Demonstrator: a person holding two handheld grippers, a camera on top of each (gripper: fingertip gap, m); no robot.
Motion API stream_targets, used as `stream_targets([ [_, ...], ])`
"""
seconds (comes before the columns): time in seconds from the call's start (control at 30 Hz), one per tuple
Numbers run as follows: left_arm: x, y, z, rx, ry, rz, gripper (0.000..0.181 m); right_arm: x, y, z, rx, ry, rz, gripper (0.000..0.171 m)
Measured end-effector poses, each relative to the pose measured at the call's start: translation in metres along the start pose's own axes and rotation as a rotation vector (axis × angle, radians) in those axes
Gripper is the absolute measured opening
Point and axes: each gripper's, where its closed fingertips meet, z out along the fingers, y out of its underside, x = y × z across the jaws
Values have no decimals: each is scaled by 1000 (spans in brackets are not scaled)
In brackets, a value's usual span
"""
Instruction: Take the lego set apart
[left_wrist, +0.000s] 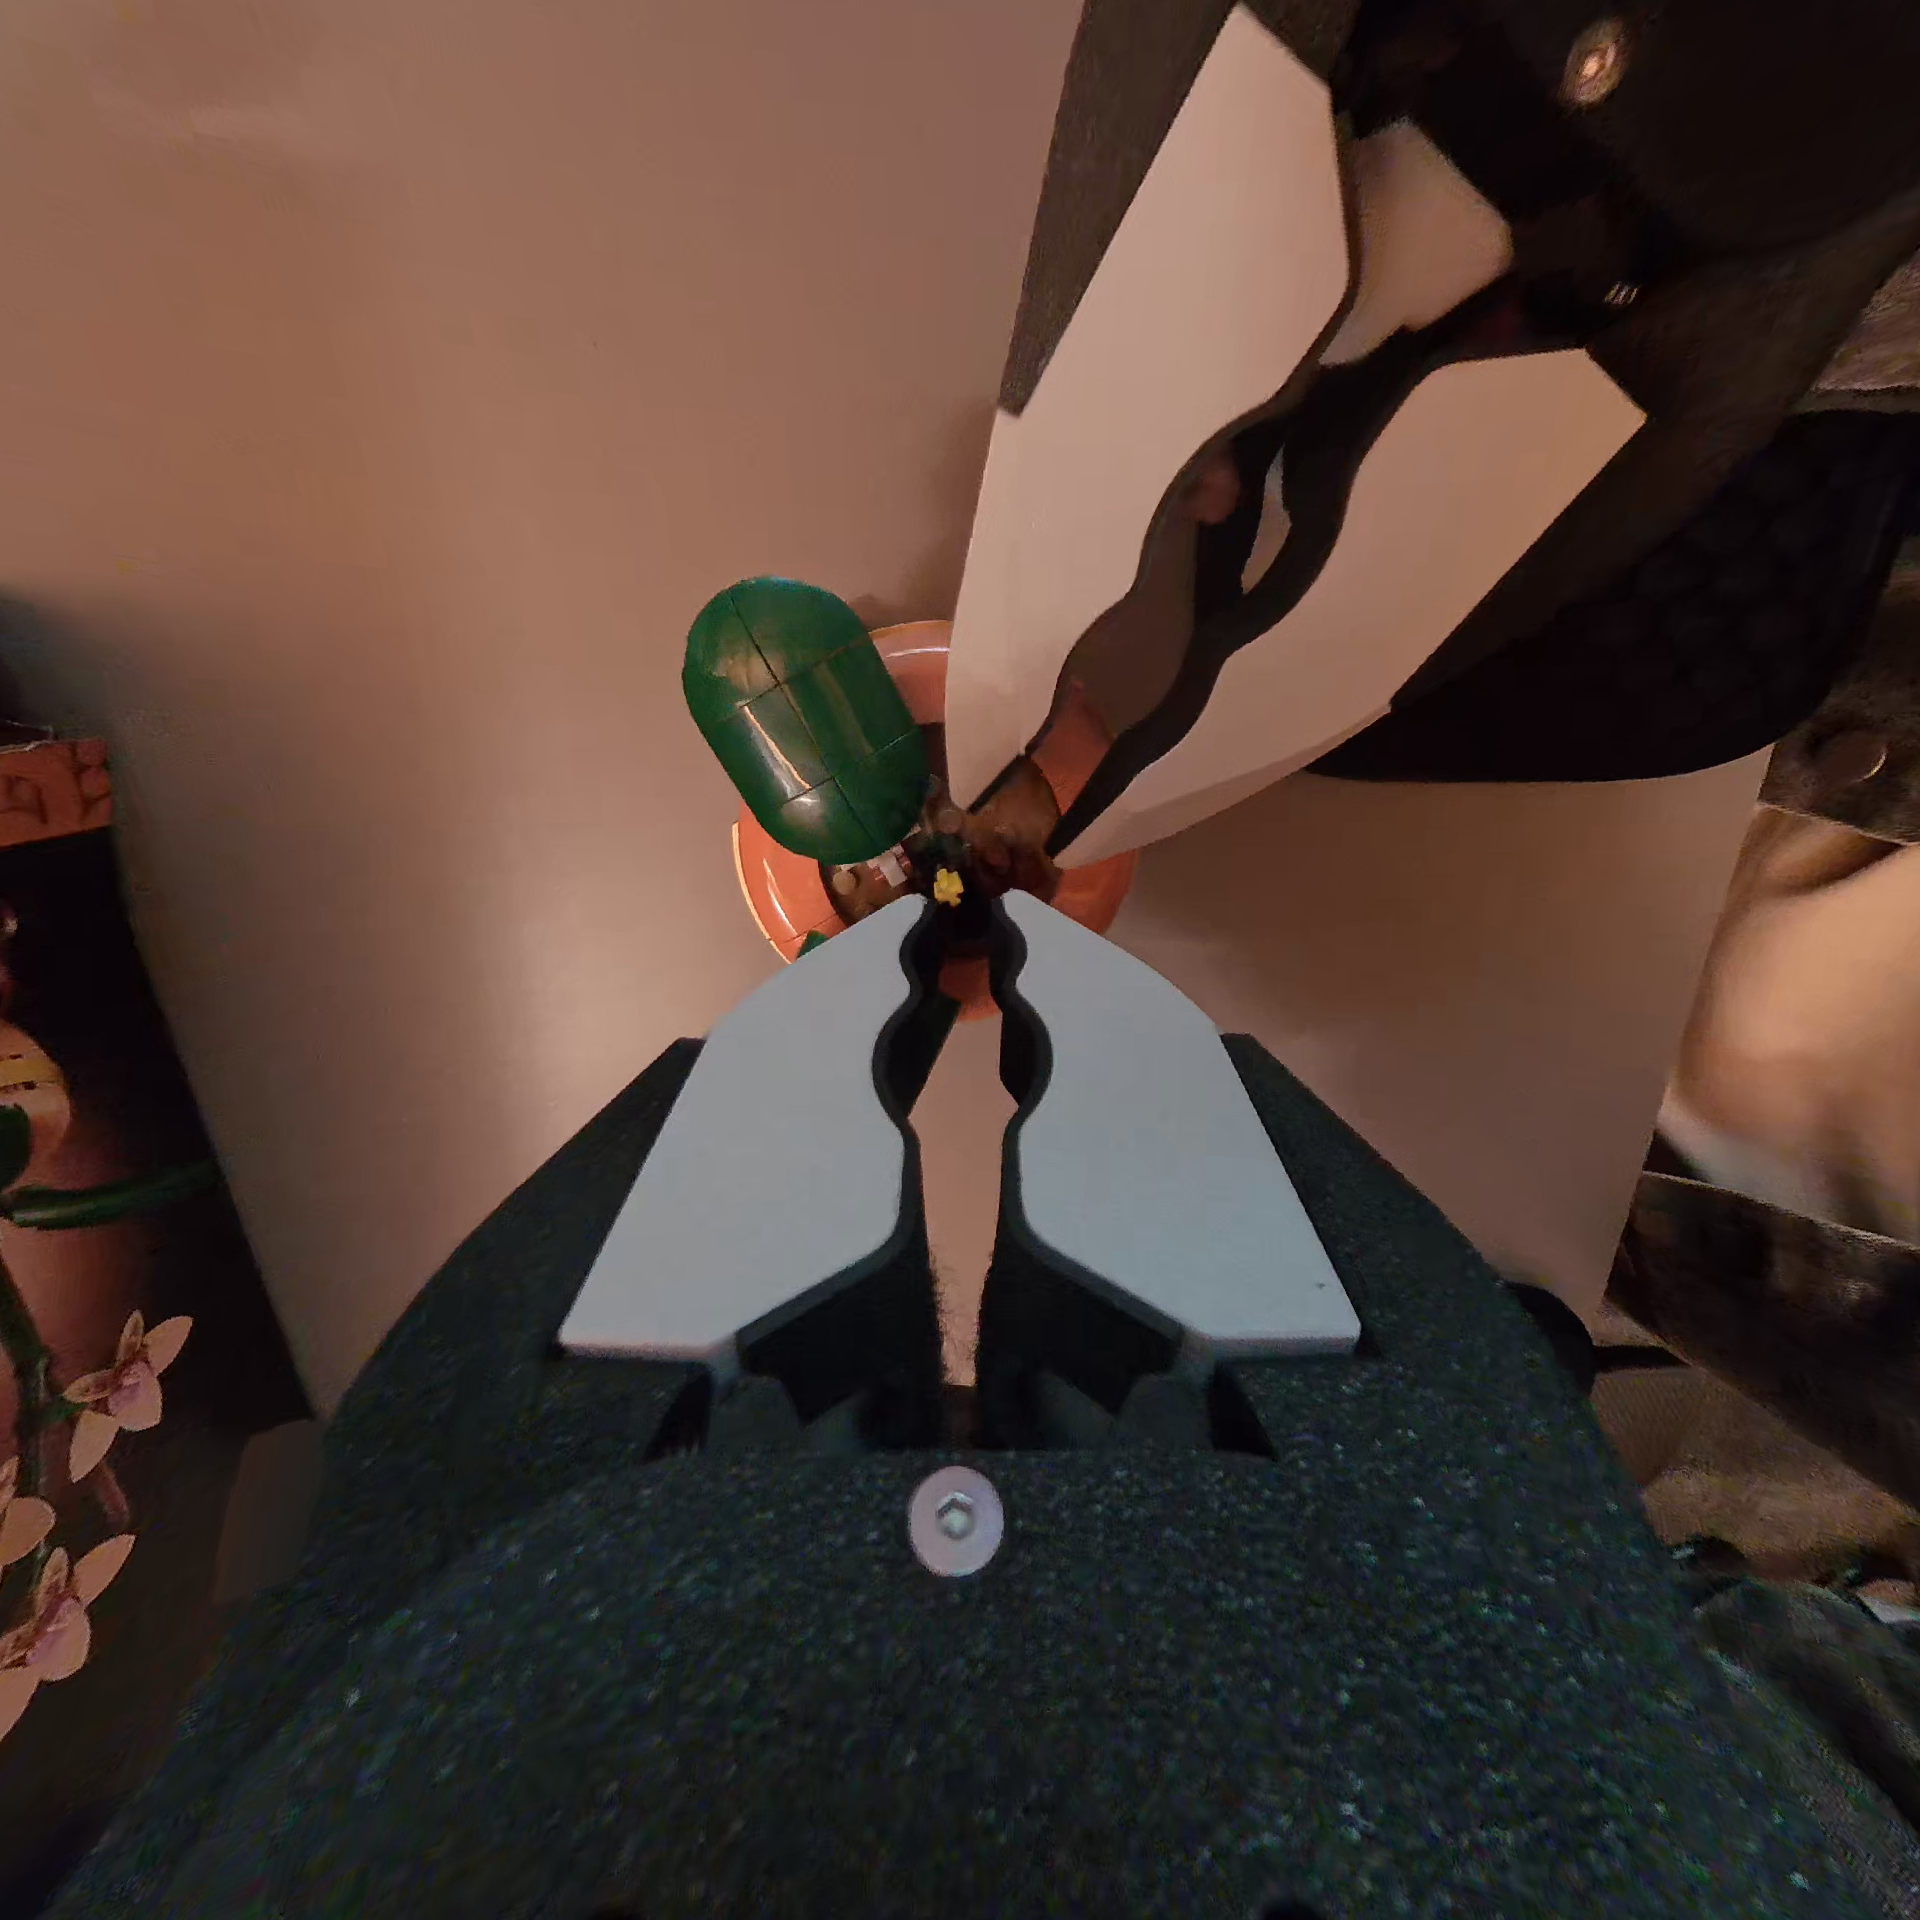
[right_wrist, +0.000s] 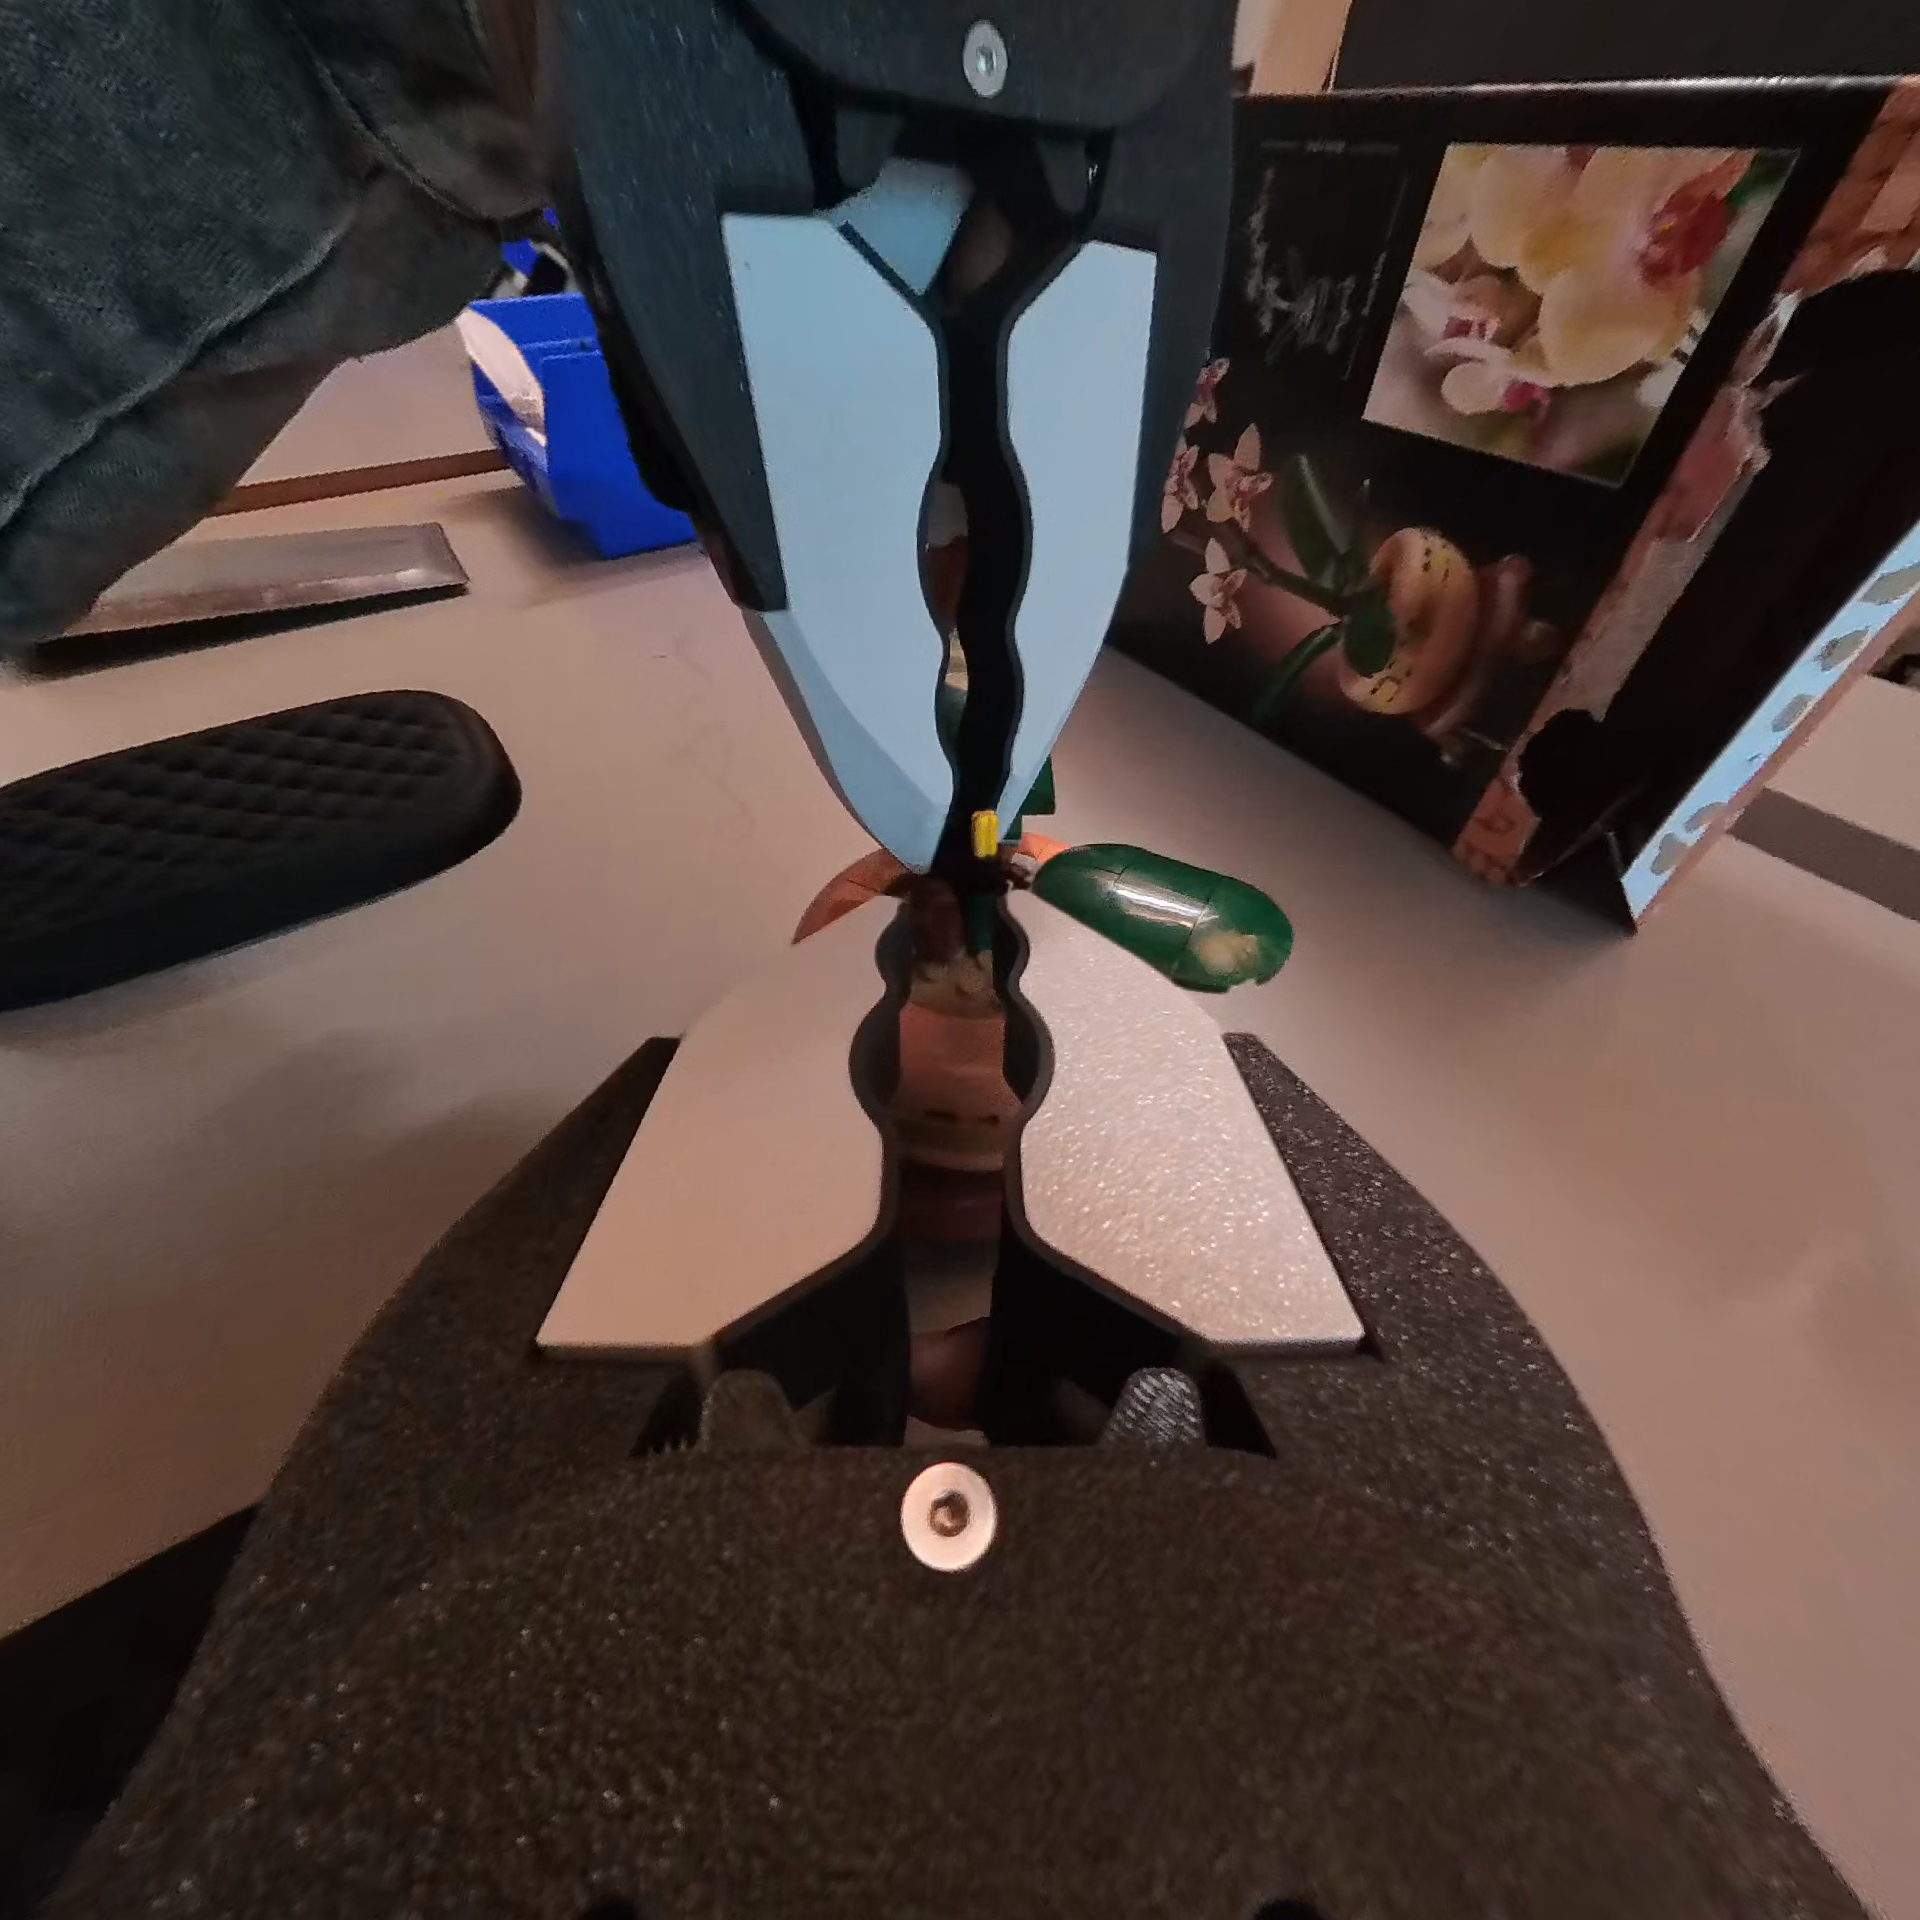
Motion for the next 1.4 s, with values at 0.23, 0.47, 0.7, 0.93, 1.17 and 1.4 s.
stream_targets([
  [0.23, 0, 1, 0, 18, 3, 1, 8, -1, 8, 10, -68, 12, -26, 9],
  [0.47, 0, 1, 0, 6, 14, 8, 8, -2, 8, 9, -11, -39, 12, 5],
  [0.7, 0, 0, 0, -42, 11, 13, 8, -4, 6, 9, 32, -52, -35, 4],
  [0.93, 0, -1, 1, -58, 7, 19, 8, -2, 6, 8, 57, -84, 60, 3],
  [1.17, 0, -2, 1, -76, 10, 30, 8, -2, 5, 7, 72, -93, 74, 2],
  [1.4, 0, 0, 1, -87, -4, 63, 8, 22, -12, -27, 260, -25, 151, 0],
])
